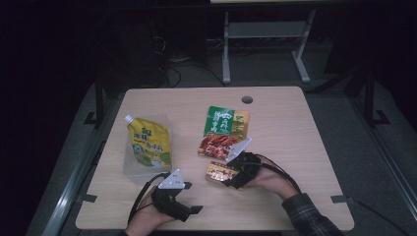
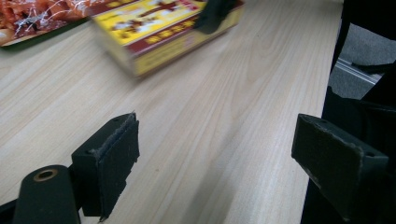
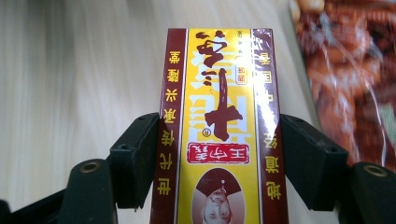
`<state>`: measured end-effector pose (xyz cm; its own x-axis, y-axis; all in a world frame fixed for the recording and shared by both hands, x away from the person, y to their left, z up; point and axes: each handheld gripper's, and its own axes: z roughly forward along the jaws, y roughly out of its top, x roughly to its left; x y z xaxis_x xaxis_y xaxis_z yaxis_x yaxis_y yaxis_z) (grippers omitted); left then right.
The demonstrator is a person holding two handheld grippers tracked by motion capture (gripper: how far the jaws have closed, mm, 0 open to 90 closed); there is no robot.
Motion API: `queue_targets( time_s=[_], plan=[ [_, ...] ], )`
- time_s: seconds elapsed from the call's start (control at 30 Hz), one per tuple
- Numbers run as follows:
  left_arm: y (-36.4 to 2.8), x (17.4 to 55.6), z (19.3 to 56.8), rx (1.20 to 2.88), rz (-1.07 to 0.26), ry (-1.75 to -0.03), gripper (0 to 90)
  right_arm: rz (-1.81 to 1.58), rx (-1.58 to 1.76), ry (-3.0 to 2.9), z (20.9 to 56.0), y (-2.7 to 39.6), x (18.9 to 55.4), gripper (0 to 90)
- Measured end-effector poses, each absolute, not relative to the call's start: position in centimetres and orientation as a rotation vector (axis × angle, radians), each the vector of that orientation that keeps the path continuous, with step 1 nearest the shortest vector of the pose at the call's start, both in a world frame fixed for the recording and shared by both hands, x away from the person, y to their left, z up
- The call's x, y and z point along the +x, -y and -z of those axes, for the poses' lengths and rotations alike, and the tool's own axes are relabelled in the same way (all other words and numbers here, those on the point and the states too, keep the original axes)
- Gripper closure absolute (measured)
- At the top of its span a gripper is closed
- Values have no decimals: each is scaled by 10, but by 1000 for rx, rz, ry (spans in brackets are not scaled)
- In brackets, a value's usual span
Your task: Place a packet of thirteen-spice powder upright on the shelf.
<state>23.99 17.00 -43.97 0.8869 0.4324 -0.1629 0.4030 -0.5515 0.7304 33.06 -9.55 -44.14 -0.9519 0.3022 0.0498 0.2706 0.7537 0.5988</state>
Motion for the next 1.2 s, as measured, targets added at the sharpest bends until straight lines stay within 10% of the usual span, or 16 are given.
queue_targets(
  time_s=[0.53,0.9,1.2],
  plan=[
    [-162,238,444,2232,-22,-571,145,-1004,508,-2870,431,129,304,269],
    [-161,238,444,2244,-27,-560,145,-1144,688,-2850,425,170,265,868],
    [-159,239,443,2246,-34,-556,145,-1039,675,-2919,447,165,262,898]
  ],
)
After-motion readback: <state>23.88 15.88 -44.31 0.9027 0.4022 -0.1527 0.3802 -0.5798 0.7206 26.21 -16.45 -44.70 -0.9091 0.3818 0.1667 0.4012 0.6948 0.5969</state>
